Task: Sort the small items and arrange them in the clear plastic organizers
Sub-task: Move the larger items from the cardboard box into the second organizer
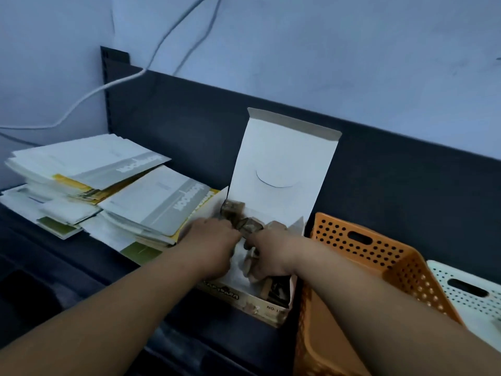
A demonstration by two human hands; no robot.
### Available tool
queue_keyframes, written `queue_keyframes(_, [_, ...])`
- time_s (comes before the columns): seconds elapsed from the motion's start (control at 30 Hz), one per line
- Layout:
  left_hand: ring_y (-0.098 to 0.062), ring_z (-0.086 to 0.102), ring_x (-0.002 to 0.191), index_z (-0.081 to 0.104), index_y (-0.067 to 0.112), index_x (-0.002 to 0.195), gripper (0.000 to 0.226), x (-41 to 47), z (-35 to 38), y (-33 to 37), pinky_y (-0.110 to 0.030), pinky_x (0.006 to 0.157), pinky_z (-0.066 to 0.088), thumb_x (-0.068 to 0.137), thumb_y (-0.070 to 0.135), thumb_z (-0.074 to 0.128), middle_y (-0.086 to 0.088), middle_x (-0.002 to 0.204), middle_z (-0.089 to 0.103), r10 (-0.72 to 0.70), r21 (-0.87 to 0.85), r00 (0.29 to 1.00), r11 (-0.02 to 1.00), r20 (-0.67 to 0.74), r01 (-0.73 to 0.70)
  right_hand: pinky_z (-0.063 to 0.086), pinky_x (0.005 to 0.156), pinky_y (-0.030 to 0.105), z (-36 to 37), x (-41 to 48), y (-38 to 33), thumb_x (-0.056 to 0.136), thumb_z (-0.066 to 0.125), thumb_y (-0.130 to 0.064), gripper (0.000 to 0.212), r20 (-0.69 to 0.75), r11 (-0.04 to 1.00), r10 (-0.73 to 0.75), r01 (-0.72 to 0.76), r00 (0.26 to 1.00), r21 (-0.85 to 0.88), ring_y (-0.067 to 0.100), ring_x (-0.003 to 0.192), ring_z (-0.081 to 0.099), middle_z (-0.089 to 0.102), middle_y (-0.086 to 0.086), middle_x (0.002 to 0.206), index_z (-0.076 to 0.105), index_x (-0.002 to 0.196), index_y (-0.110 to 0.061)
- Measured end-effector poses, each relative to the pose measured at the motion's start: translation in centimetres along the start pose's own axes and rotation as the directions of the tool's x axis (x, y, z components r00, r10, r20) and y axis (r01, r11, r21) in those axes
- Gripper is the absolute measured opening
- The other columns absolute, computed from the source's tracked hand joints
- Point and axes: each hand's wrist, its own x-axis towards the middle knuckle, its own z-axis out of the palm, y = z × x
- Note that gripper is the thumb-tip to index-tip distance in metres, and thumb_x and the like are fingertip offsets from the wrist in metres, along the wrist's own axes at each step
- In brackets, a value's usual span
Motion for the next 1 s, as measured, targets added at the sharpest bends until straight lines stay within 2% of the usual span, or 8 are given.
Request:
queue_keyframes(0.13, [-0.024,0.049,0.112,0.052,0.031,0.119,0.030,0.6,0.4,-0.3,-0.040,0.091,0.034,0.090,0.024,0.048,0.000,0.121,0.055,0.002,0.042,0.998,0.999,-0.057,0.000,0.046,0.082,0.028,0.1,0.2,-0.3,0.082,0.071,-0.032,0.061,-0.028,0.999,0.021,-0.020,0.999,0.043,0.024,0.115,0.055,0.057,0.004,0.129,0.047,0.137,-0.021])
queue_keyframes(0.23, [-0.024,0.050,0.112,0.050,0.031,0.120,0.034,1.0,0.4,-0.3,-0.040,0.092,0.033,0.088,0.021,0.049,0.000,0.120,0.056,-0.010,0.017,0.997,1.000,-0.072,0.012,0.048,0.082,0.029,-0.3,-0.3,0.1,0.081,0.072,-0.030,0.054,-0.086,0.990,0.040,-0.028,0.996,0.135,0.023,0.109,0.057,0.060,0.003,0.119,0.051,0.130,-0.021])
queue_keyframes(0.37, [-0.021,0.052,0.103,0.051,0.031,0.111,0.030,1.1,-0.4,-0.4,-0.034,0.078,0.038,0.083,0.029,0.058,0.003,0.114,0.053,-0.041,-0.276,0.994,0.961,-0.098,0.012,0.046,0.077,0.025,-1.2,-2.1,1.4,0.082,0.075,-0.027,0.044,-0.185,0.920,0.106,-0.025,0.977,0.392,0.012,0.093,0.056,0.062,-0.008,0.105,0.054,0.120,-0.023])
queue_keyframes(0.5, [-0.014,0.055,0.095,0.055,0.037,0.107,0.035,0.9,-2.4,0.3,-0.034,0.081,0.049,0.077,0.027,0.071,0.006,0.110,0.050,-0.072,-0.676,0.993,0.737,-0.096,-0.012,0.053,0.078,0.026,-1.7,-4.9,3.0,0.081,0.076,-0.024,0.050,-0.299,0.791,0.218,0.011,0.929,0.611,0.007,0.090,0.060,0.061,-0.010,0.104,0.052,0.125,-0.028])
queue_keyframes(0.67, [-0.009,0.060,0.075,0.063,0.030,0.104,0.022,-0.4,-5.7,3.6,-0.026,0.069,0.049,0.085,0.019,0.068,0.011,0.085,0.060,-0.010,-0.970,1.000,0.245,-0.004,-0.002,0.046,0.073,0.012,-1.3,-9.7,5.1,0.087,0.069,-0.028,0.044,-0.461,0.674,0.337,0.132,0.821,0.727,0.006,0.099,0.057,0.056,-0.011,0.116,0.050,0.126,-0.036])
queue_keyframes(0.77, [-0.005,0.056,0.058,0.065,0.026,0.102,0.014,-1.4,-7.3,6.7,-0.025,0.061,0.044,0.093,0.019,0.058,0.010,0.074,0.063,0.067,-0.989,0.998,0.145,0.012,0.002,0.048,0.083,0.022,0.0,-13.4,6.4,0.094,0.060,-0.033,0.035,-0.500,0.612,0.402,0.182,0.767,0.770,0.004,0.106,0.055,0.054,-0.019,0.115,0.049,0.125,-0.042])
queue_keyframes(0.9, [-0.017,0.062,0.070,0.063,0.026,0.112,0.021,-2.8,-8.7,11.5,-0.028,0.059,0.042,0.099,0.026,0.046,-0.012,0.095,0.069,0.193,-0.996,0.981,0.083,0.028,0.012,0.055,0.077,0.028,2.2,-19.1,7.9,0.099,0.049,-0.035,0.026,-0.480,0.500,0.492,0.215,0.727,0.839,0.005,0.093,0.062,0.059,-0.014,0.110,0.051,0.123,-0.046])
queue_keyframes(1.0, [-0.017,0.064,0.067,0.060,0.026,0.117,0.028,-3.8,-9.4,16.4,-0.026,0.053,0.040,0.101,0.033,0.039,-0.013,0.095,0.070,0.256,-0.995,0.963,-0.029,0.087,0.097,0.053,0.082,0.037,4.6,-23.5,9.2,0.100,0.046,-0.034,0.022,-0.423,0.341,0.572,0.266,0.702,0.902,0.013,0.095,0.065,0.065,-0.005,0.107,0.056,0.117,-0.045])
